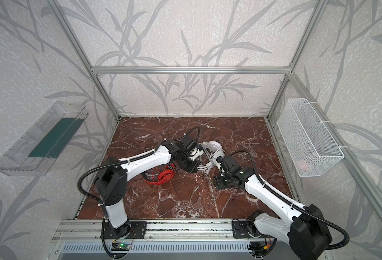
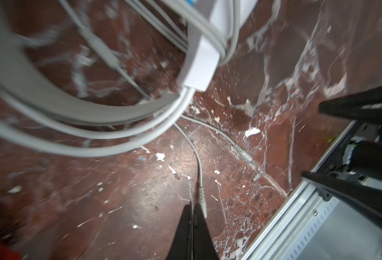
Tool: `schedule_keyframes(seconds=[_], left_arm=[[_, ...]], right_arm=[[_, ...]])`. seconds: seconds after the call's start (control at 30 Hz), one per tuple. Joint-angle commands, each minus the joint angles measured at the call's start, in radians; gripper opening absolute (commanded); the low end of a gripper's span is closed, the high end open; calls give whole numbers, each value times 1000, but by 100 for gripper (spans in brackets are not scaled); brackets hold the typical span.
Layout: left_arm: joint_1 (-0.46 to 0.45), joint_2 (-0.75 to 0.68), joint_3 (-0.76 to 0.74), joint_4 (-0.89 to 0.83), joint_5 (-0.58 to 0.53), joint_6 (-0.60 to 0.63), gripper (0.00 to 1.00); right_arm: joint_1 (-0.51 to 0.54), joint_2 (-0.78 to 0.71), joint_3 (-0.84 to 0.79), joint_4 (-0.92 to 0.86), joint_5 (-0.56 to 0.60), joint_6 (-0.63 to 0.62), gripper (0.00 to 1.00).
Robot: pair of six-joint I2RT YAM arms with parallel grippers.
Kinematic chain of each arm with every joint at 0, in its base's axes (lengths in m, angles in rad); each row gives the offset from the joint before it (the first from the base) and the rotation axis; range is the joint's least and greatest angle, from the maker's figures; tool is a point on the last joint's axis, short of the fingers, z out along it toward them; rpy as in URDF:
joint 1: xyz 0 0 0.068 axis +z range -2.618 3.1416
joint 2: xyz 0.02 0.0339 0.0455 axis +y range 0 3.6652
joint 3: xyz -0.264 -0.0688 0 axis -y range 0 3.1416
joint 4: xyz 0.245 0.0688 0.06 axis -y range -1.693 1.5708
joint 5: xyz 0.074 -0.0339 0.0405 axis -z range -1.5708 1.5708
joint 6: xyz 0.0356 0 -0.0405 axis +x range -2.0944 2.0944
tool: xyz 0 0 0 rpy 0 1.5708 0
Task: Wrap the headphones
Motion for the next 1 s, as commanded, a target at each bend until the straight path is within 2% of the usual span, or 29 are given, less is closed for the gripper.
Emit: schedule_keyframes(seconds=[0.0, 0.07, 0.1, 0.13, 0.2, 0.27, 0.4, 0.67, 0.77, 0.97], left_arm=[[98, -118, -60, 36, -50, -82, 10], [160, -178, -101, 55, -73, -100, 19], [186, -207, -121, 66, -102, -106, 28], [207, -236, -148, 75, -166, -131, 37], [241, -285, -195, 103, -245, -139, 49], [284, -326, -241, 149, -286, -157, 62], [364, -358, -279, 171, -274, -200, 71], [416, -409, -332, 161, -281, -195, 86], [436, -421, -349, 166, -261, -192, 92], [457, -430, -364, 161, -233, -178, 93]], right_arm=[[63, 43, 28, 27, 64, 96, 71], [103, 94, 55, 33, 97, 132, 72], [127, 127, 72, 35, 122, 150, 73], [147, 164, 91, 33, 149, 168, 73], [177, 231, 122, 39, 179, 201, 74], [207, 301, 164, 56, 199, 229, 80], [247, 412, 255, 32, 232, 279, 82], [254, 600, 354, -89, 241, 395, 82], [256, 643, 359, -131, 242, 400, 79], [255, 650, 322, -148, 213, 406, 66]])
